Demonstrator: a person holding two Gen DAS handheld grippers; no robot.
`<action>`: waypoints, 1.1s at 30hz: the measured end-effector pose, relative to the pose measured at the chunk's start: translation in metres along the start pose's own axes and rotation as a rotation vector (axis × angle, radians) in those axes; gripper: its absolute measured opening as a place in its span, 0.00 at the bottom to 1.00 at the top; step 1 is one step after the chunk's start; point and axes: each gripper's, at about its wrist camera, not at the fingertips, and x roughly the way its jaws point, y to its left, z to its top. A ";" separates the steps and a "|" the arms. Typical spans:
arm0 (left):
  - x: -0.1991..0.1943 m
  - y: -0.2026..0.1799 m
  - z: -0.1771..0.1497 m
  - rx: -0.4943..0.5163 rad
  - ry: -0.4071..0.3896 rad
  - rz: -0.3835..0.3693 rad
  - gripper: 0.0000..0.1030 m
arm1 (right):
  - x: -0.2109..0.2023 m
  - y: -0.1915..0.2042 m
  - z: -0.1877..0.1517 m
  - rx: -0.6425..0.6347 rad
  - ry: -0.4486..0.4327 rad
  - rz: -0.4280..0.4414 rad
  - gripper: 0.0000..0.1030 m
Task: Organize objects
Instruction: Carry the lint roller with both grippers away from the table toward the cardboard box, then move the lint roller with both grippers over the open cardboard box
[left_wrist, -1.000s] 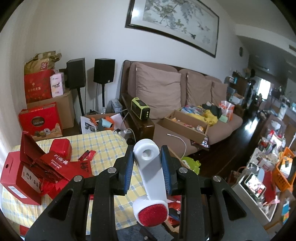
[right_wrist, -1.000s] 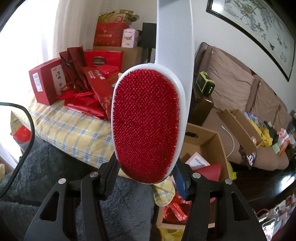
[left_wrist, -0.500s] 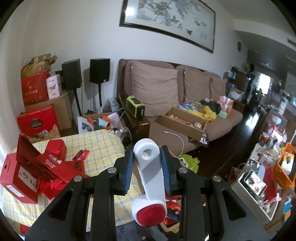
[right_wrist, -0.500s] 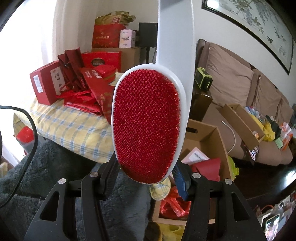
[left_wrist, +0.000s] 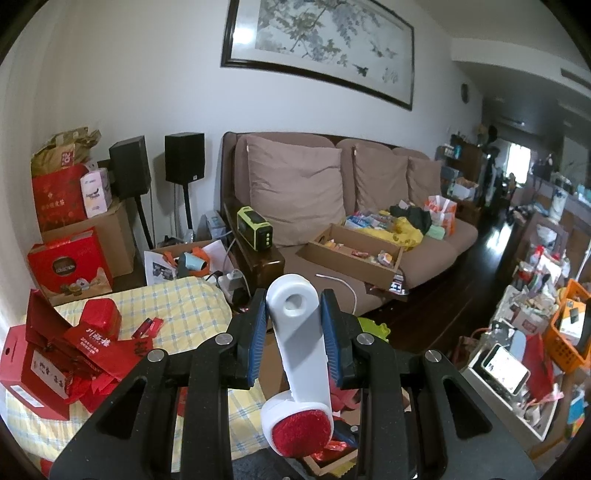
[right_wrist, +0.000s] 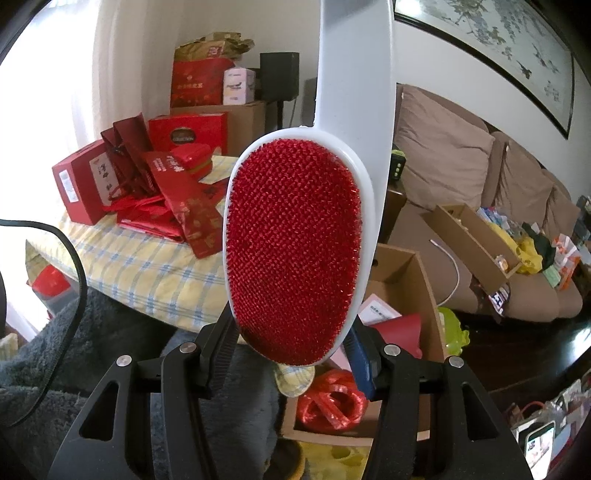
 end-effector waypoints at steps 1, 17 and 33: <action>0.000 0.000 0.001 -0.003 -0.002 -0.002 0.25 | -0.001 -0.001 0.000 0.001 -0.002 -0.003 0.53; 0.009 -0.005 -0.001 -0.028 -0.003 -0.016 0.25 | -0.004 -0.010 0.000 0.014 -0.013 -0.022 0.53; 0.022 -0.006 -0.003 -0.048 0.010 -0.027 0.25 | 0.003 -0.015 -0.003 0.030 0.002 -0.038 0.53</action>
